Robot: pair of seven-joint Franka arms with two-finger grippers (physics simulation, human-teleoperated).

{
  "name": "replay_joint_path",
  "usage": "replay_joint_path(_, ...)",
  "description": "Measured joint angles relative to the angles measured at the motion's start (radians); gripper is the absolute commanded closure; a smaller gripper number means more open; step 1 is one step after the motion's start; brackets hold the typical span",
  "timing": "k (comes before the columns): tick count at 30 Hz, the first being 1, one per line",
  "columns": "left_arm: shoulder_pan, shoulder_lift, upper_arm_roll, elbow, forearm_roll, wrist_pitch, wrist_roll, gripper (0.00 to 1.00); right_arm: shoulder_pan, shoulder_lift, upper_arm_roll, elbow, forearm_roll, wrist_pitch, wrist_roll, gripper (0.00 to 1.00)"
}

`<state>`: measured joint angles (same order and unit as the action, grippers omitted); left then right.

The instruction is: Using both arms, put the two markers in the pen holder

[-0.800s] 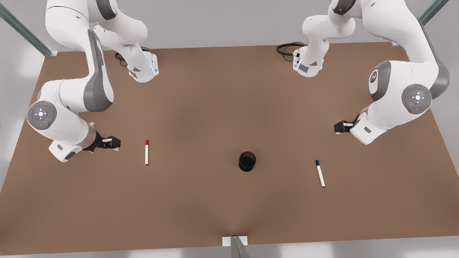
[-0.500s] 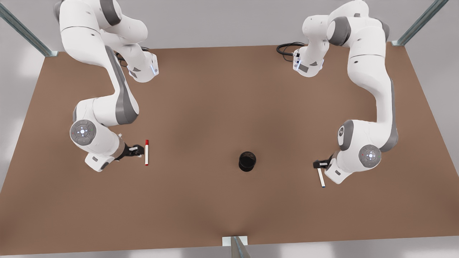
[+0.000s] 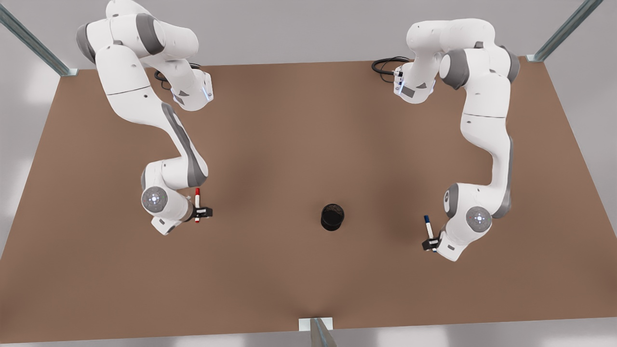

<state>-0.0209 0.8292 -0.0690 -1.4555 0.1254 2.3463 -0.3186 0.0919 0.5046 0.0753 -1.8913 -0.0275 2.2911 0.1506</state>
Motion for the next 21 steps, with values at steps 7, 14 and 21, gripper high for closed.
replay_joint_path(7,0.01,0.037,0.0,-0.002,0.007,0.05,-0.014,0.36,-0.007,0.005,0.002,-0.059,0.0,0.065,0.04,0.09)
replay_joint_path(14,0.009,0.045,0.0,-0.002,0.009,0.069,-0.017,0.46,-0.015,-0.018,0.006,-0.152,0.0,0.138,0.068,0.1)
replay_joint_path(21,0.009,0.055,0.0,-0.001,0.016,0.076,-0.018,0.57,-0.031,-0.008,0.007,-0.167,0.0,0.178,0.084,0.22)
